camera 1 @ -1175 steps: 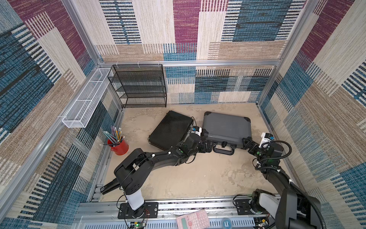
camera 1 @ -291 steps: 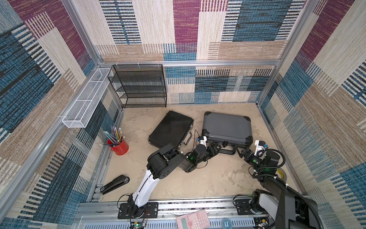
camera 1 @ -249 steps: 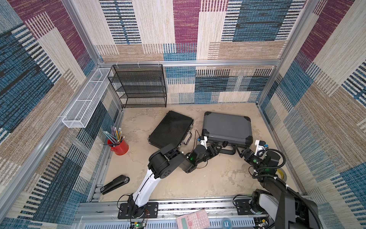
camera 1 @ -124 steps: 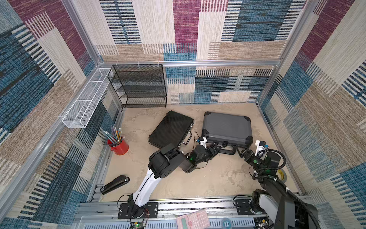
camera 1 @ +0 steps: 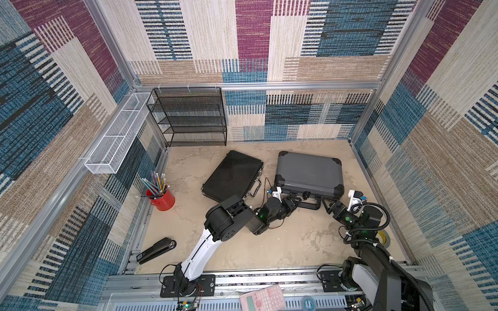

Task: Open the poker set cases
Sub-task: Pick up the poker set case from the center of the board.

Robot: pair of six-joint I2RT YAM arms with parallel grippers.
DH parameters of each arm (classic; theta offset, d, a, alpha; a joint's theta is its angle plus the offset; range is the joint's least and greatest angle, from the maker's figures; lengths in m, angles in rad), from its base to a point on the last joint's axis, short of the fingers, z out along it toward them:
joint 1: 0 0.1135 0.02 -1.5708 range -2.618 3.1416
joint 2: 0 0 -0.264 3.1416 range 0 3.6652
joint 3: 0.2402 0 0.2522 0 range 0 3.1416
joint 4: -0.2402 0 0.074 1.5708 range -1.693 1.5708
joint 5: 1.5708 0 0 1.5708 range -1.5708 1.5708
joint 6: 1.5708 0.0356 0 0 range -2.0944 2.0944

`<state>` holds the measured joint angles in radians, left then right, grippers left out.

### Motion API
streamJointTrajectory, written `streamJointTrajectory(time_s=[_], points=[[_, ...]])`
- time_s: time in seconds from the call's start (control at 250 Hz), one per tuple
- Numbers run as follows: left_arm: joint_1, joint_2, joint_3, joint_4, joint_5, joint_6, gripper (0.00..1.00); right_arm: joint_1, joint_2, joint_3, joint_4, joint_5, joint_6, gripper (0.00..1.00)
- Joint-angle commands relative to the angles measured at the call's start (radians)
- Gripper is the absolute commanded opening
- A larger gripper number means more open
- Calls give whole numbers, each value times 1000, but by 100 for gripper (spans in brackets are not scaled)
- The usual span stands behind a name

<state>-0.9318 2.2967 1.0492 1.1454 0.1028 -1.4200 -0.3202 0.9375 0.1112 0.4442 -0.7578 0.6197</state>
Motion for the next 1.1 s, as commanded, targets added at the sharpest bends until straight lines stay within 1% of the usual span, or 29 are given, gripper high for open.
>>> streamJointTrajectory(time_s=[0.0,0.188,0.34,0.428,0.6,0.816,0.936,1.096], points=[[-1,9,0,36,-37,-12,47,1,3,5,11,5,3,91],[-12,14,-3,69,-81,-20,46,1,6,5,14,2,3,91],[-19,15,-7,82,-115,-23,43,0,1,7,10,5,3,91],[-22,20,2,77,-116,-23,42,1,-2,7,8,5,1,91],[-30,20,-2,66,-127,-29,38,1,-6,8,-1,6,0,91],[-30,9,-12,58,-133,-53,29,0,-10,9,-2,13,3,91],[-29,11,-19,60,-125,-101,24,1,-24,7,0,19,18,91],[-29,-22,-22,17,-111,-152,17,1,-67,-1,-9,28,47,92]])
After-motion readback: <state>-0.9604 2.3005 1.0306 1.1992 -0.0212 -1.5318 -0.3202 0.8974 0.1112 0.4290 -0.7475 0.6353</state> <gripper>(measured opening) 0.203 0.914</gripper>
